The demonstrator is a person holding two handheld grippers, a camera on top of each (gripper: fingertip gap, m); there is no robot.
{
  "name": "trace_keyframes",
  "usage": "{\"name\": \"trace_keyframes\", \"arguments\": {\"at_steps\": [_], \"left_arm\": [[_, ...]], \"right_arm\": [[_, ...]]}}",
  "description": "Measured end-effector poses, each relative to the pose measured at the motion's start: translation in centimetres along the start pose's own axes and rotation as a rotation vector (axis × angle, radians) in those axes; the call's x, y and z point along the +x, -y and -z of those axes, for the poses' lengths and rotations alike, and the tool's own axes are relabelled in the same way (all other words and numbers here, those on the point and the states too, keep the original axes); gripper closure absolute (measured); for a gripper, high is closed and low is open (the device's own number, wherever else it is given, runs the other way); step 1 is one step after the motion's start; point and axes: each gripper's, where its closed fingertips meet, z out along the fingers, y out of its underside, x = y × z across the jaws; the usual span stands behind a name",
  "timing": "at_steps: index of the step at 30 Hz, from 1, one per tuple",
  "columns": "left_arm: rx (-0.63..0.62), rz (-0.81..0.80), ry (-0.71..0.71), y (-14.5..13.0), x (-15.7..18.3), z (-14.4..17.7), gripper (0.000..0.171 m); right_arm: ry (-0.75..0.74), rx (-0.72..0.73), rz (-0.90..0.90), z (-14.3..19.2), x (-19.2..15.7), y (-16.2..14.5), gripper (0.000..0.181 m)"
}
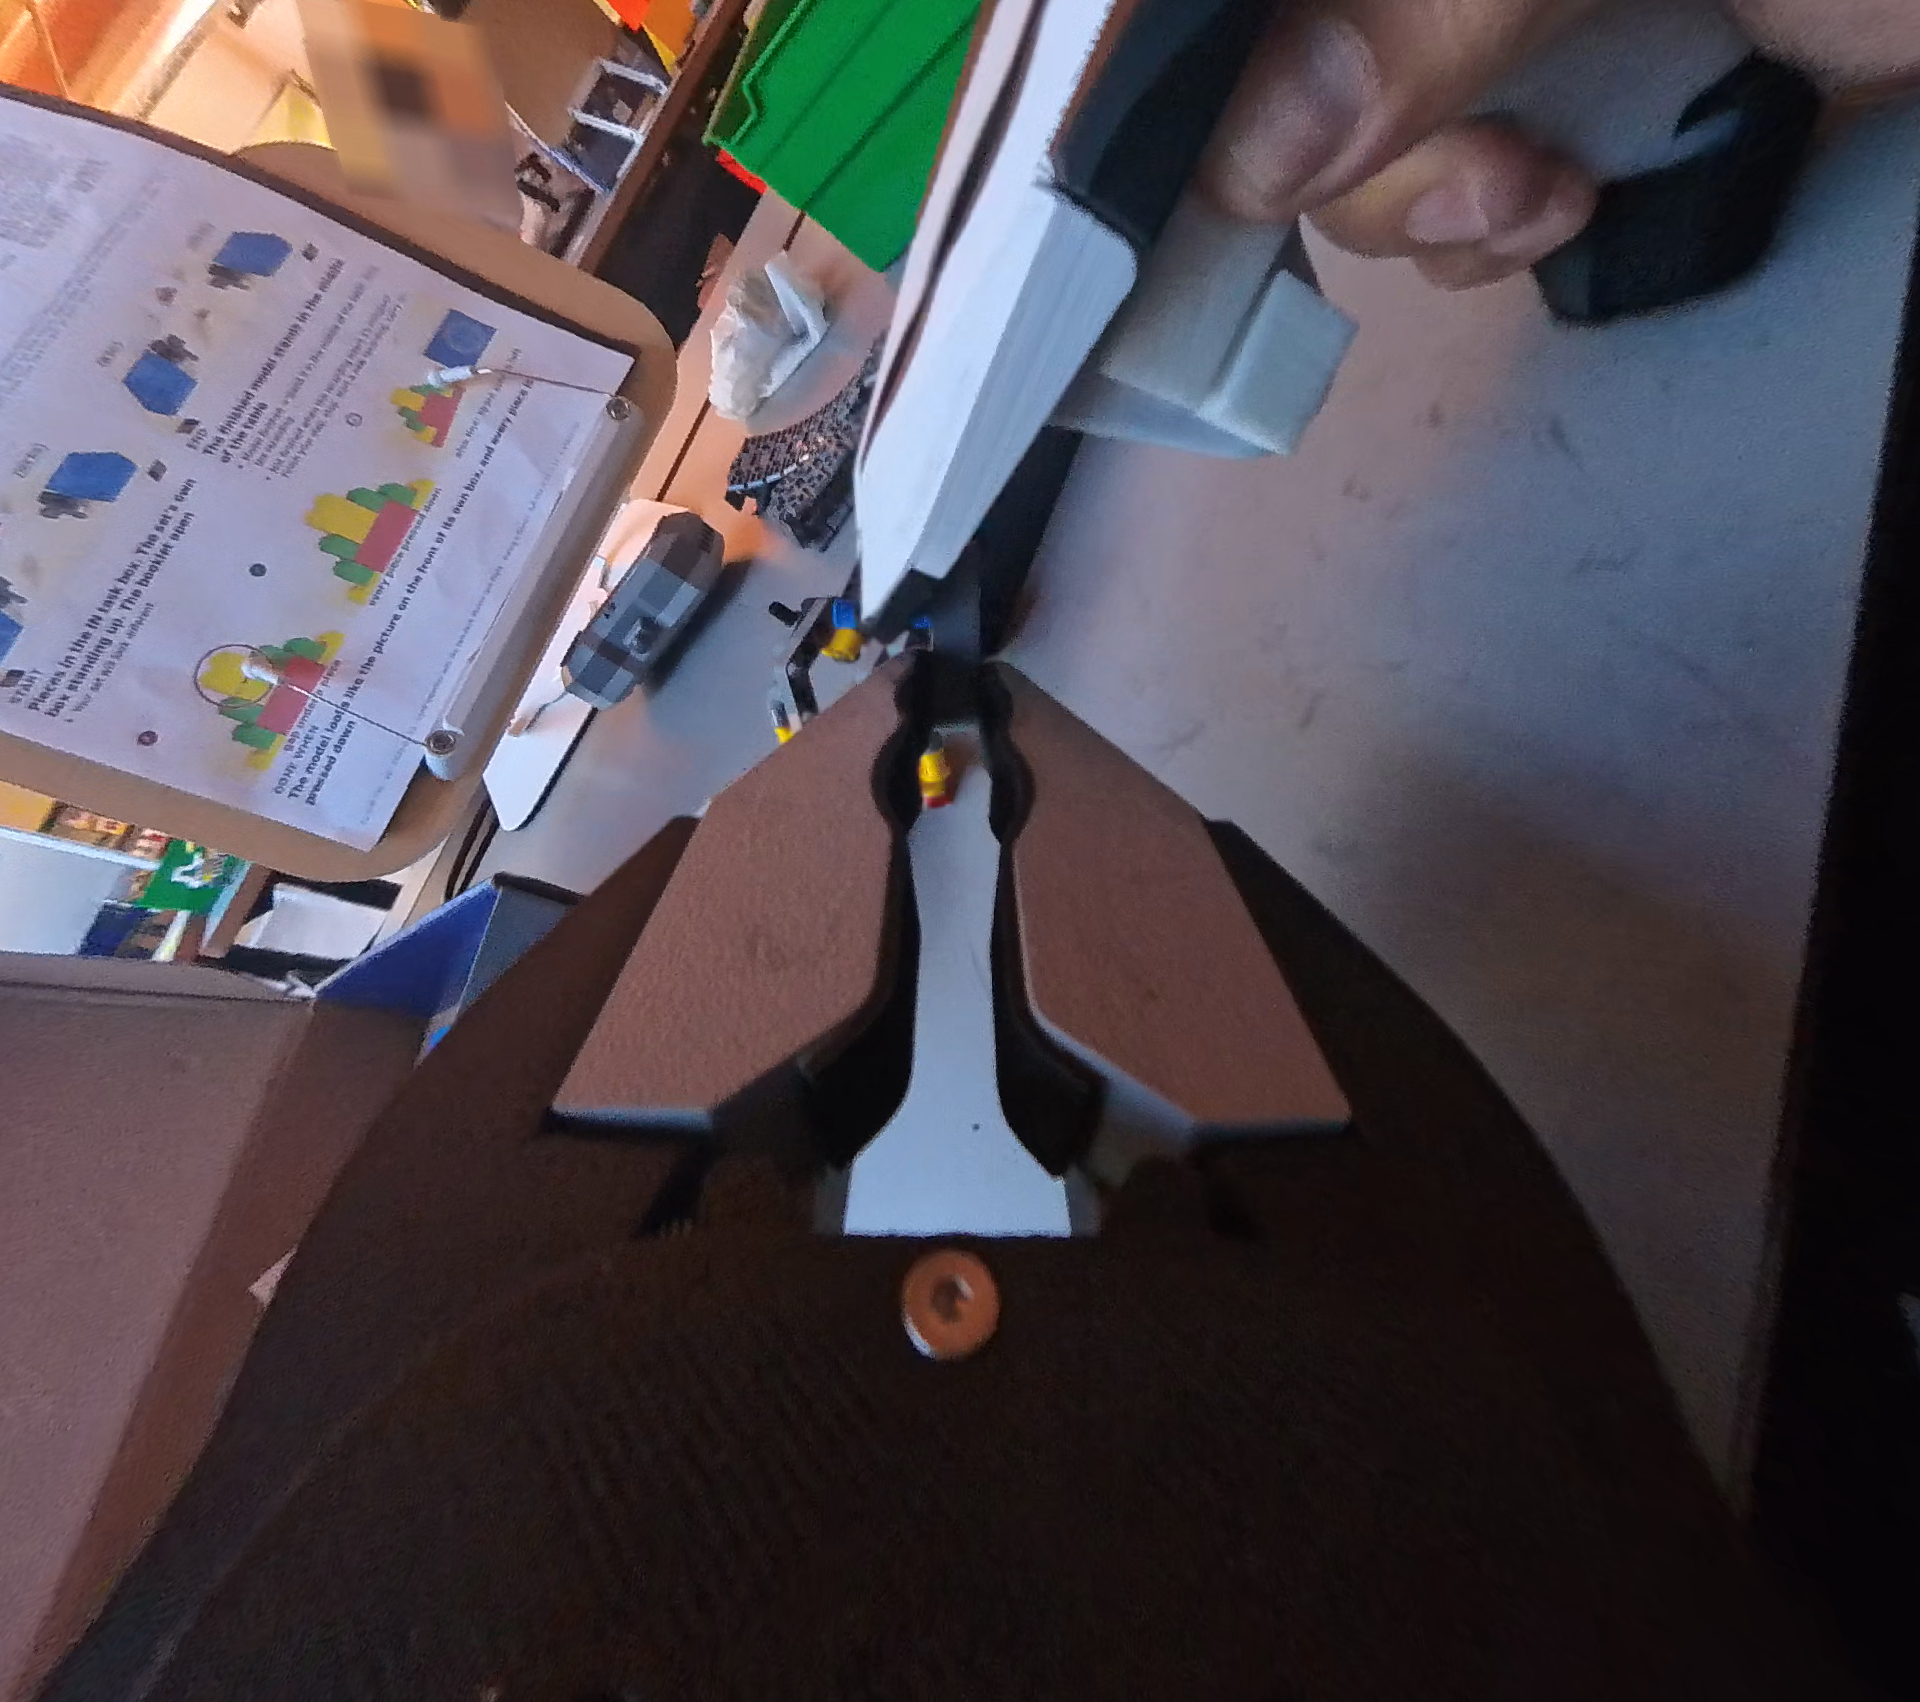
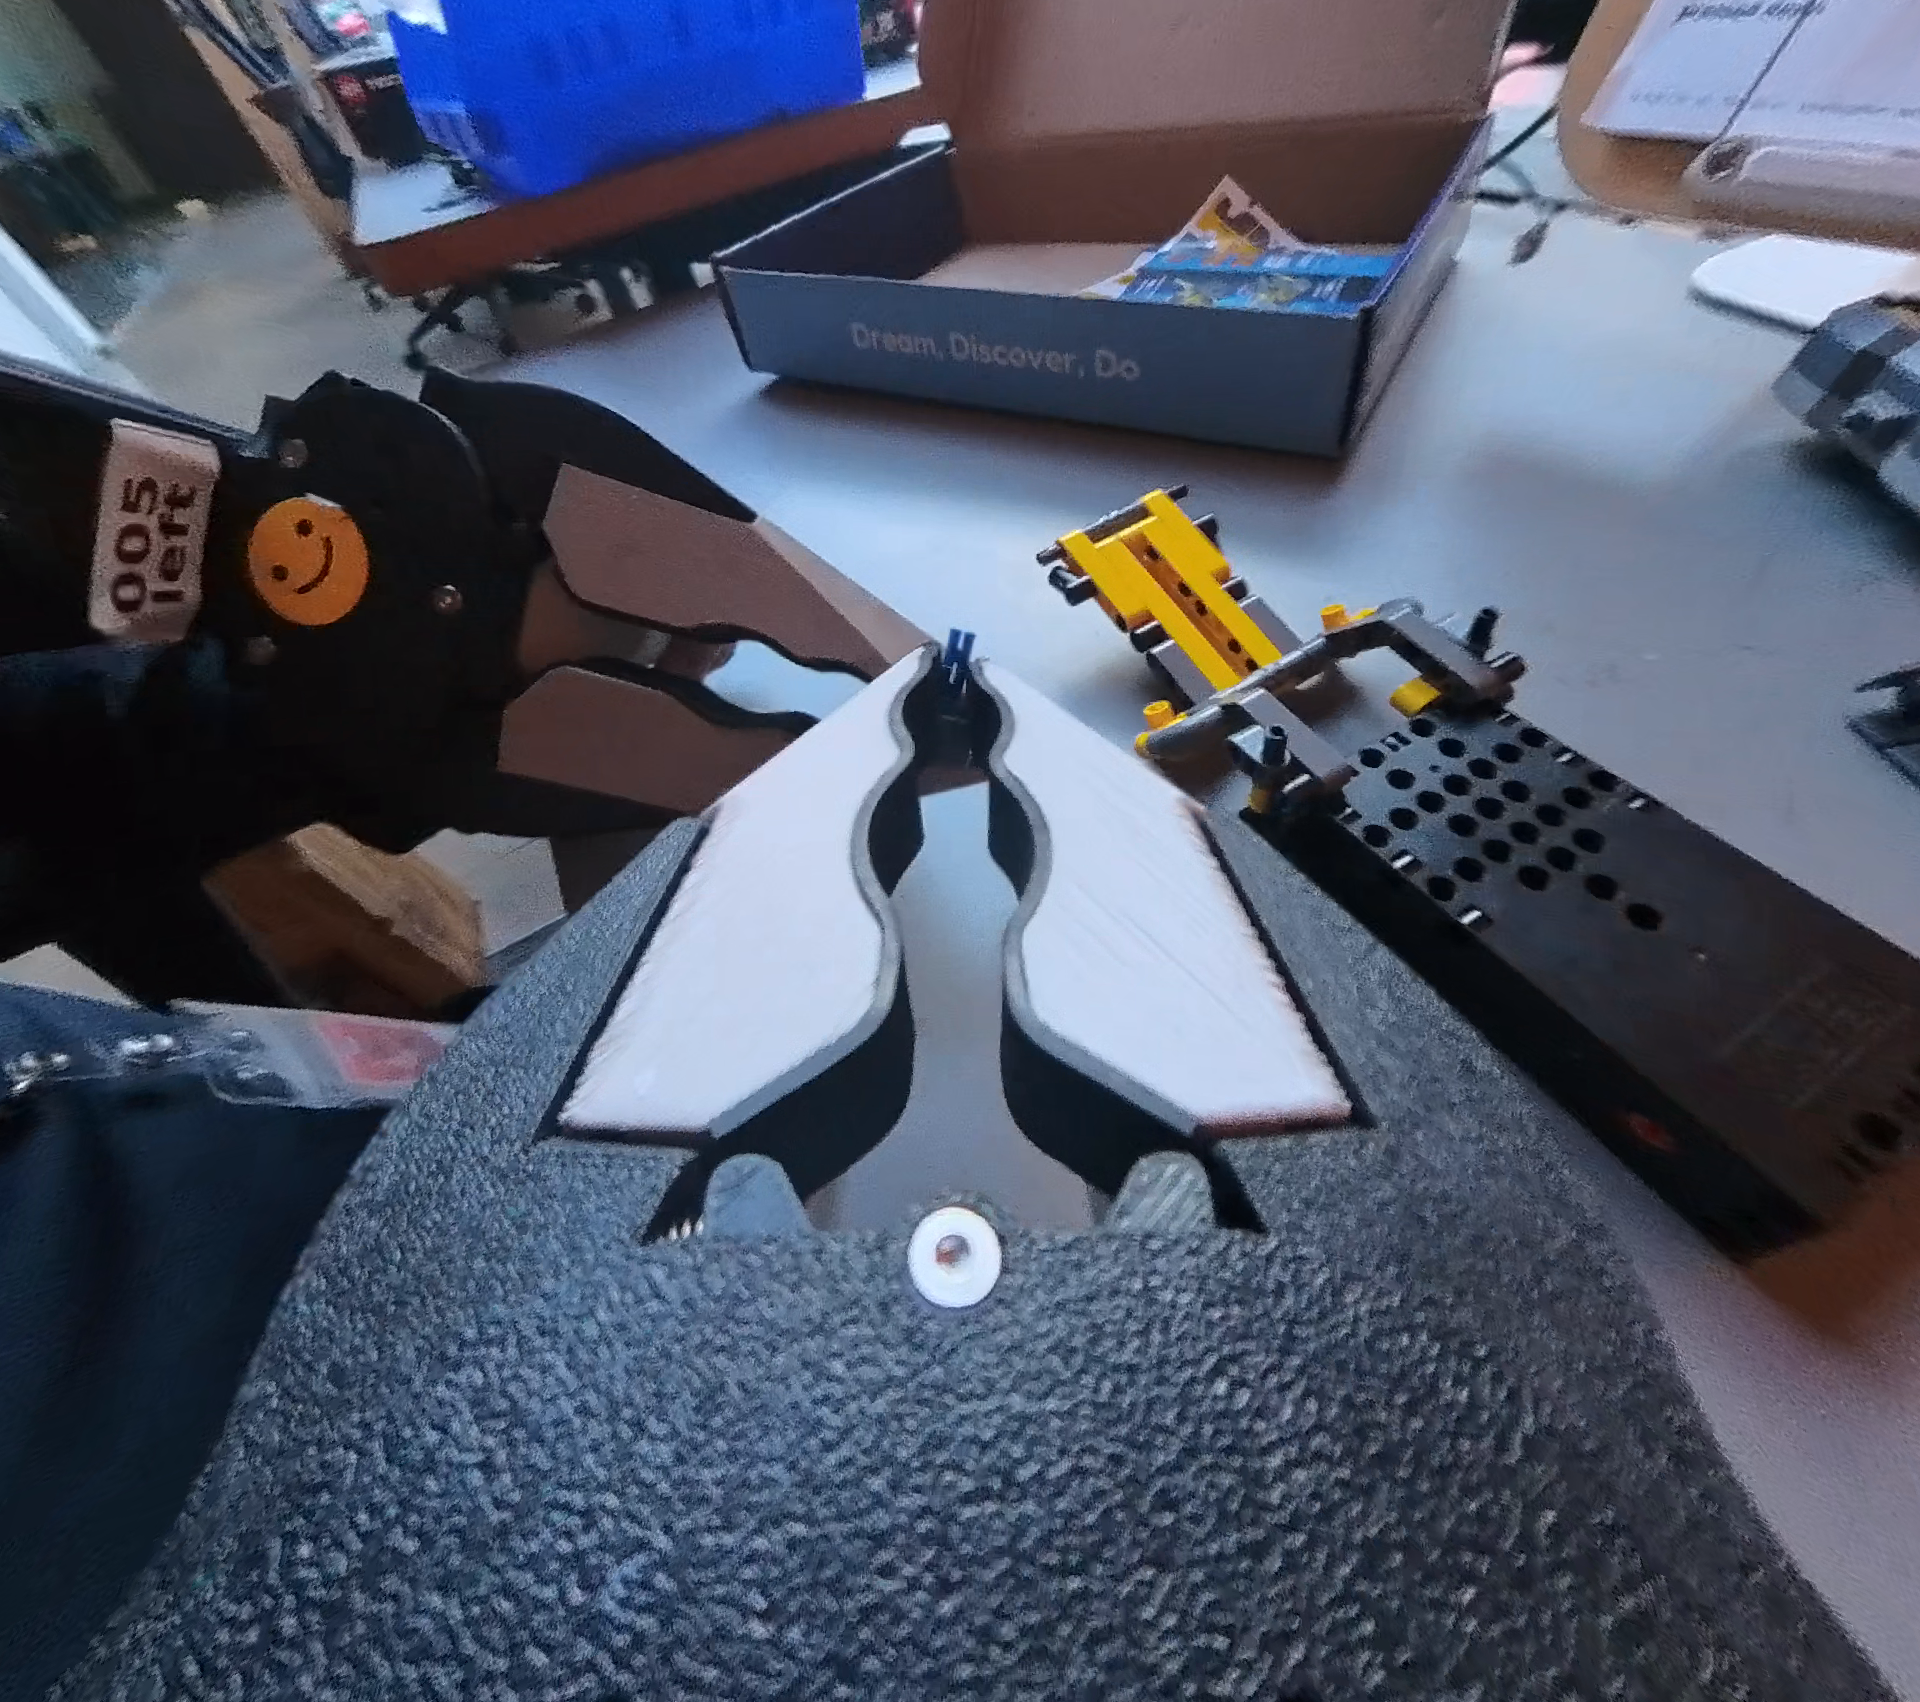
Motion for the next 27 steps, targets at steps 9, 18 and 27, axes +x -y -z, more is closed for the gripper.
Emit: {"name": "trace_keyframes", "arguments": {"at_steps": [9,18,27], "left_arm": [[-0.002,-0.214,0.139,0.5,-0.4,0.2,0.166],[0.083,-0.174,0.111,1.4,-0.4,0.8,0.166],[0.135,-0.184,0.107,2.1,-0.2,1.0,0.163]], "right_arm": [[0.116,-0.044,-0.088,0.5,0.1,-0.5,0.161],[0.221,0.005,-0.008,0.7,-1.6,0.3,0.178],[0.289,-0.018,0.019,1.7,-2.1,0.4,0.180]]}}
